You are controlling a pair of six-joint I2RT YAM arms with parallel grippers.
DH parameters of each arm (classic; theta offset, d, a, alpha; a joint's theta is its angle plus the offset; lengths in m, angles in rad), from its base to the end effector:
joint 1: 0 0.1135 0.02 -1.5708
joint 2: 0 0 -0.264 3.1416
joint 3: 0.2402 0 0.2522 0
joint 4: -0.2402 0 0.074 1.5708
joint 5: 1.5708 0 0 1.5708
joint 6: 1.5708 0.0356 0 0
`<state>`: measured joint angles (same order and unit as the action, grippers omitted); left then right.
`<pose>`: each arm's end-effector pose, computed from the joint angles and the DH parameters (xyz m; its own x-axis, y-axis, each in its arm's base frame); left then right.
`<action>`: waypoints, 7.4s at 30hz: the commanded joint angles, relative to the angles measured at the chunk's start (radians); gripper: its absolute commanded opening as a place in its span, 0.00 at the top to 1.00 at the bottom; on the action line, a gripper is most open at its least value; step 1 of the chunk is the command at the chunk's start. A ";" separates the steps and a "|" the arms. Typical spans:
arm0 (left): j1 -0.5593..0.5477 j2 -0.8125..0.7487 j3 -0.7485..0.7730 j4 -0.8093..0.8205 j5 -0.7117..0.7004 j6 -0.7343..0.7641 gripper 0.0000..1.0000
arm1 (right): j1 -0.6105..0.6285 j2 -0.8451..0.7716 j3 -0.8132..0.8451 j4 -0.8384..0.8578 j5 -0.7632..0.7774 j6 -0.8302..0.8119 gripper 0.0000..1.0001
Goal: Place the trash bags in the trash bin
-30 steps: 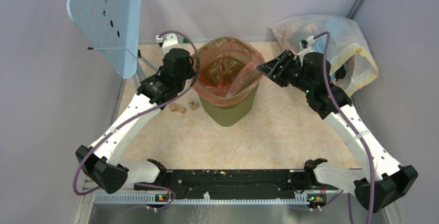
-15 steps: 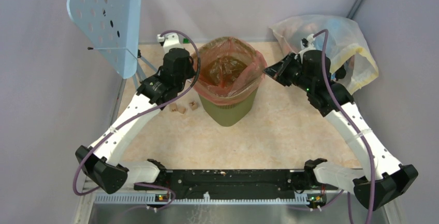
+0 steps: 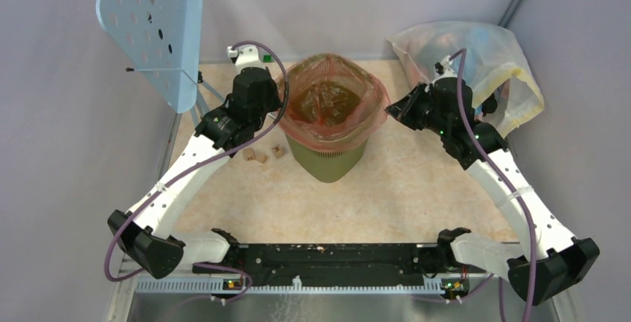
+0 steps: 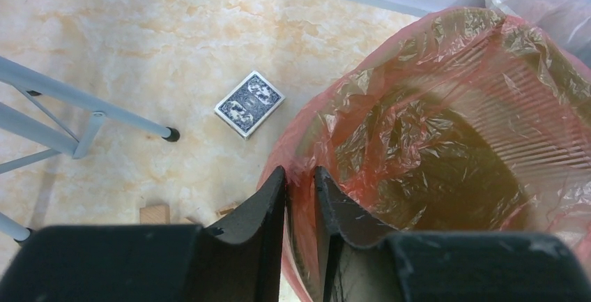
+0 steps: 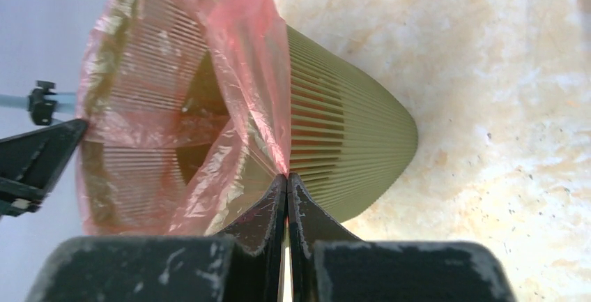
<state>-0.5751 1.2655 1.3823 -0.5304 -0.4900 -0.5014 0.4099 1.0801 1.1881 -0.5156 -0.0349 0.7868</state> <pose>0.2386 -0.1347 0.4111 -0.3526 -0.2768 -0.8939 -0.0584 0.9599 -0.2743 0.2134 0.0941 0.3890 -0.5595 0.5285 -0.6385 -0.0445 0.7501 0.6599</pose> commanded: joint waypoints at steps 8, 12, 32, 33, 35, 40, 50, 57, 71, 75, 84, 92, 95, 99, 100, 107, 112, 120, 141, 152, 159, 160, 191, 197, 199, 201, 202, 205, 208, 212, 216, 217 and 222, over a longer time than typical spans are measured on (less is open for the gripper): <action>0.040 0.021 -0.007 0.039 0.077 0.003 0.80 | -0.026 -0.015 -0.121 0.094 -0.030 -0.020 0.97; 0.041 0.021 -0.023 0.066 0.111 0.007 0.81 | -0.032 -0.014 -0.162 0.133 -0.071 -0.019 0.94; 0.052 0.034 -0.052 0.107 0.216 0.007 0.80 | -0.085 -0.043 -0.269 0.172 -0.163 -0.086 0.91; 0.052 0.033 -0.048 0.106 0.218 0.007 0.78 | -0.089 -0.066 -0.276 0.169 -0.156 -0.094 0.90; 0.056 0.028 -0.038 0.105 0.229 0.009 0.73 | -0.093 -0.112 -0.287 0.162 -0.148 -0.111 0.87; 0.056 -0.008 0.045 0.065 0.260 0.018 0.57 | -0.097 -0.166 -0.232 0.078 -0.151 -0.202 0.75; 0.057 -0.094 0.081 -0.054 0.253 0.045 0.42 | -0.088 -0.031 0.243 -0.259 -0.194 -0.455 0.71; 0.111 -0.098 0.022 -0.029 0.307 0.040 0.50 | 0.121 0.209 0.548 -0.398 -0.072 -0.588 1.00; 0.219 -0.123 -0.157 0.037 0.410 -0.015 0.80 | 0.317 0.730 0.981 -0.628 -0.023 -0.781 1.00; 0.223 -0.108 -0.228 0.116 0.480 -0.042 0.82 | 0.317 0.770 0.909 -0.598 -0.041 -0.782 1.00; 0.222 -0.053 -0.303 0.216 0.579 -0.055 0.89 | 0.316 0.739 0.574 -0.328 -0.139 -0.702 1.00; 0.222 -0.021 -0.337 0.268 0.631 -0.056 0.91 | 0.316 0.793 0.505 -0.298 -0.120 -0.693 1.00; 0.222 -0.013 -0.338 0.272 0.638 -0.050 0.91 | 0.316 0.819 0.499 -0.312 -0.110 -0.693 1.00; 0.222 -0.008 -0.336 0.275 0.646 -0.043 0.91 | 0.316 0.858 0.492 -0.338 -0.087 -0.692 1.00; 0.223 -0.007 -0.335 0.275 0.646 -0.042 0.91 | 0.316 0.867 0.486 -0.338 -0.086 -0.692 1.00; 0.223 -0.002 -0.333 0.275 0.632 -0.033 0.91 | 0.311 0.915 0.461 -0.349 -0.113 -0.687 1.00; 0.222 0.011 -0.324 0.279 0.641 -0.033 0.91 | 0.309 0.931 0.449 -0.359 -0.122 -0.692 1.00; 0.222 0.028 -0.303 0.292 0.671 -0.046 0.91 | 0.308 0.978 0.526 -0.469 -0.106 -0.688 1.00; 0.222 -0.017 -0.262 0.208 0.581 -0.051 0.81 | 0.307 0.767 0.733 -0.518 -0.025 -0.629 0.99; 0.222 -0.189 -0.290 0.133 0.645 0.065 0.47 | 0.308 0.498 0.828 -0.433 0.067 -0.692 0.63; 0.222 -0.326 -0.429 0.213 0.785 0.091 0.43 | 0.307 0.171 0.511 -0.208 0.127 -0.617 0.44; 0.221 -0.341 -0.452 0.231 0.821 0.097 0.42 | 0.308 0.121 0.452 -0.169 0.147 -0.605 0.40; 0.187 -0.238 -1.058 1.071 0.848 -0.019 0.01 | 0.306 -0.297 -0.836 0.891 0.098 -0.501 0.01; 0.189 -0.020 -0.931 1.151 0.808 -0.042 0.01 | 0.257 -0.051 -0.750 1.067 0.065 -0.510 0.01; 0.190 0.057 -0.865 1.175 0.801 -0.034 0.01 | 0.189 0.064 -0.704 1.137 -0.032 -0.471 0.01; 0.194 0.133 -0.784 1.170 0.789 -0.023 0.01 | 0.110 0.170 -0.632 1.177 -0.157 -0.427 0.01; 0.198 0.175 -0.741 1.153 0.779 -0.023 0.01 | 0.077 0.212 -0.594 1.184 -0.205 -0.410 0.02; 0.237 0.268 -0.644 1.109 0.813 -0.017 0.01 | 0.015 0.287 -0.504 1.177 -0.292 -0.374 0.02; 0.249 0.234 -0.673 1.117 0.802 0.013 0.01 | 0.006 0.263 -0.509 1.144 -0.266 -0.388 0.02; 0.250 0.103 -0.743 1.020 0.762 0.067 0.01 | -0.009 0.167 -0.606 1.102 -0.189 -0.420 0.01; 0.250 -0.052 -0.822 0.902 0.711 0.095 0.01 | -0.031 0.010 -0.705 1.018 -0.114 -0.419 0.02; 0.250 -0.094 -0.840 0.874 0.686 0.097 0.01 | -0.032 -0.029 -0.723 0.995 -0.100 -0.427 0.04; 0.250 -0.278 -0.911 0.749 0.518 0.123 0.01 | -0.036 -0.222 -0.795 0.856 0.025 -0.488 0.04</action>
<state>-0.3244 1.0977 0.5175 0.3187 0.1825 -0.4217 0.3832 0.9802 0.4225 0.4332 -0.1310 0.3557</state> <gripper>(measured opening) 0.987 0.957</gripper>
